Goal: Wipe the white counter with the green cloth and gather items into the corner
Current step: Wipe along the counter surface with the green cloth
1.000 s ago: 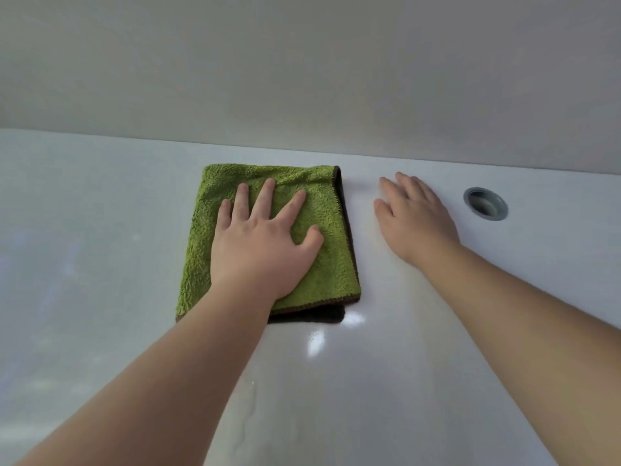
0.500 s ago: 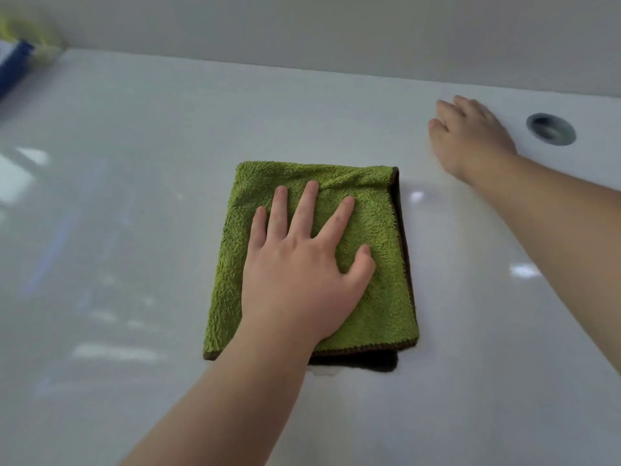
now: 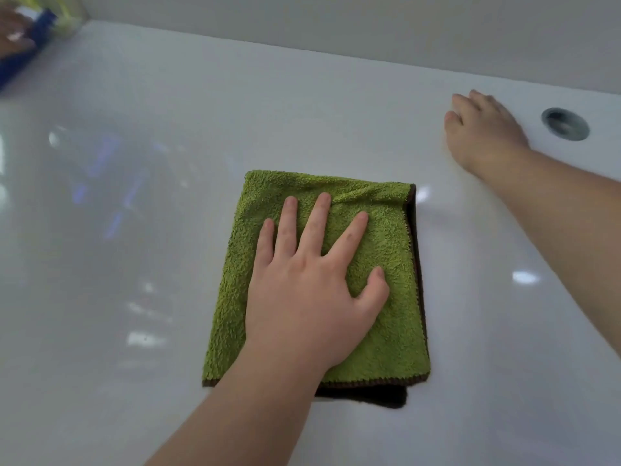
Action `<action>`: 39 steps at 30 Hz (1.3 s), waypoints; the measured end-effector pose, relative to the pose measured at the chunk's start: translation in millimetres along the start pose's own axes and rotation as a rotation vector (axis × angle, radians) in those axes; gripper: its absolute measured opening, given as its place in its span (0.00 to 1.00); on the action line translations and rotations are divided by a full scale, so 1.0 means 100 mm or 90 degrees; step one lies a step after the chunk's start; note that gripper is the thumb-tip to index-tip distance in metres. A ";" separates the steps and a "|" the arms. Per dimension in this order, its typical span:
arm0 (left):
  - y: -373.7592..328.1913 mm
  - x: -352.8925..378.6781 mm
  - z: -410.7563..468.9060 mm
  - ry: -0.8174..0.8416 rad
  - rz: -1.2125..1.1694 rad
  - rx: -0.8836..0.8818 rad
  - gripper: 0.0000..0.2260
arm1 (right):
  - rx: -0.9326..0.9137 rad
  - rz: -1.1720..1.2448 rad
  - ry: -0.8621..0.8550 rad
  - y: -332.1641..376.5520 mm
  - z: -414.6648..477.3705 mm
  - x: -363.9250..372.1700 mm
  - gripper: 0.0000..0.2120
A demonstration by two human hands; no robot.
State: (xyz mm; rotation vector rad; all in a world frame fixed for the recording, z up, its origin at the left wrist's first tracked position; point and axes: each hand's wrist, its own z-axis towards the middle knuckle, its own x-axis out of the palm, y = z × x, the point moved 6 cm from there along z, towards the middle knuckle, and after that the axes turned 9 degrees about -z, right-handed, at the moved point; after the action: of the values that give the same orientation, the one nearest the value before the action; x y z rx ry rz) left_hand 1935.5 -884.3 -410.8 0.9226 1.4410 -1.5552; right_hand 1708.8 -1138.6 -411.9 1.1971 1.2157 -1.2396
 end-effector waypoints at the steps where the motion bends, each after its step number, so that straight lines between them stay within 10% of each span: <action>1: 0.01 0.01 0.04 0.000 -0.001 -0.003 0.29 | 0.000 -0.001 -0.002 0.00 0.00 0.00 0.24; 39: -0.28 0.42 2.96 0.050 0.017 0.016 0.33 | 0.049 -0.072 -0.026 -0.03 0.01 -0.01 0.26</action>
State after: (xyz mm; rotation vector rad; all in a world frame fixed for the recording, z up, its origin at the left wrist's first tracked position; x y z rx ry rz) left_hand 1895.6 -1182.1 -412.9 1.0240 1.4607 -1.5361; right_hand 1705.4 -1139.3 -410.4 1.1662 1.2299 -1.3985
